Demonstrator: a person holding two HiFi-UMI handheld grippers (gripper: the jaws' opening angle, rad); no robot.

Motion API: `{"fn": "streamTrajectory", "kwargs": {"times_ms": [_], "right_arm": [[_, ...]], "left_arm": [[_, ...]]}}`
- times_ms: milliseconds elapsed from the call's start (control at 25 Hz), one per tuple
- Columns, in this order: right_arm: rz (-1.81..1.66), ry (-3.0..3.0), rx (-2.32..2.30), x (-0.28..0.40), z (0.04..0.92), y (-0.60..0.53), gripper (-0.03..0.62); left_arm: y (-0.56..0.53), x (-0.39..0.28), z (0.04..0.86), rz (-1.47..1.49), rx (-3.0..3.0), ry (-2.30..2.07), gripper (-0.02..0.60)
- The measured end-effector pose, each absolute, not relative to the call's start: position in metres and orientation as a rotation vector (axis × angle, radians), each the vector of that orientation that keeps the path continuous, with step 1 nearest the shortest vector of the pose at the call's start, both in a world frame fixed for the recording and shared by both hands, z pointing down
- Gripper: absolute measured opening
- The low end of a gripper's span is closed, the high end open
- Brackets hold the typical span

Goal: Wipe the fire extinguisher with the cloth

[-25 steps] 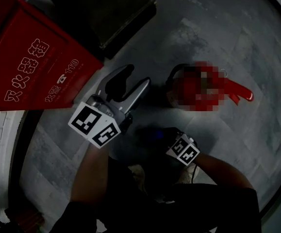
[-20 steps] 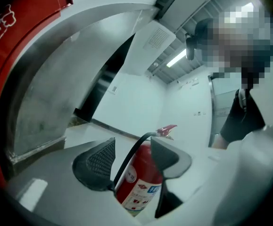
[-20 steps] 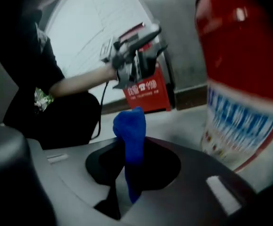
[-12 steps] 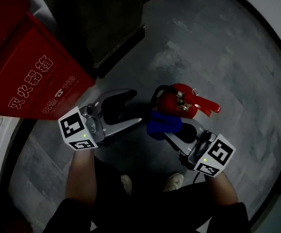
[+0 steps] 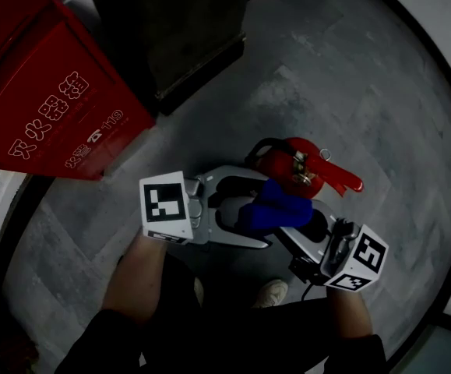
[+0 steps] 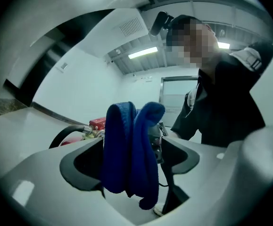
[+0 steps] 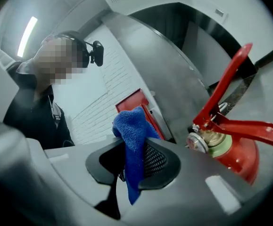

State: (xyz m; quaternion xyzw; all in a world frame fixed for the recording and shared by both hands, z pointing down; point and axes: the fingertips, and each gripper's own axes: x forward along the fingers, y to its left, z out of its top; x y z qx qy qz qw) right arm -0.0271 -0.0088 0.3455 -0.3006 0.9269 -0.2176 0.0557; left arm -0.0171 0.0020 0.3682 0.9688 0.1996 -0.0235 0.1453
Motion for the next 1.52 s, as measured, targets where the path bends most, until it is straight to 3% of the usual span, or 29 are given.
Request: {"fn": "streamTrajectory", "kwargs": {"times_ms": [40,160,200,280,600,840,1080,1120,1160,1520], "right_arm": [[-0.661,2.814,-0.922,-0.026,0.346,-0.009,0.066],[-0.672,2.793,-0.964,-0.02,0.349,-0.013,0.067],[-0.683,2.773,-0.976,-0.017,0.349,-0.014,0.067],[-0.716,2.72,-0.979,-0.013,0.348,-0.016,0.067],[-0.585,2.787,-1.072,-0.02,0.344,-0.017,0.075],[-0.289,2.983,-1.074,-0.026,0.325,-0.008,0.164],[-0.058,2.825,-1.289,0.036,0.272,-0.014,0.127],[-0.062,2.782,-1.302,0.044,0.268,-0.015,0.06],[-0.078,2.748,-1.292,0.048,0.265,-0.015,0.04],[0.017,2.764,-1.369,0.049,0.254,-0.011,0.064]], "left_arm": [[0.003,-0.015,0.369,-0.07,2.786,0.581,0.379],[-0.004,-0.016,0.37,-0.096,2.792,0.56,0.229],[-0.006,-0.016,0.37,-0.106,2.791,0.55,0.153],[-0.007,-0.017,0.368,-0.116,2.798,0.547,0.099],[-0.009,-0.019,0.365,-0.114,2.826,0.464,0.067],[-0.041,-0.048,0.347,-0.248,2.857,0.207,0.058],[-0.088,-0.06,0.351,-0.364,2.406,-0.168,0.058],[-0.082,-0.051,0.355,-0.361,2.332,-0.177,0.058],[-0.076,-0.043,0.359,-0.355,2.26,-0.186,0.058],[-0.068,-0.018,0.413,-0.306,1.872,-0.236,0.057]]}}
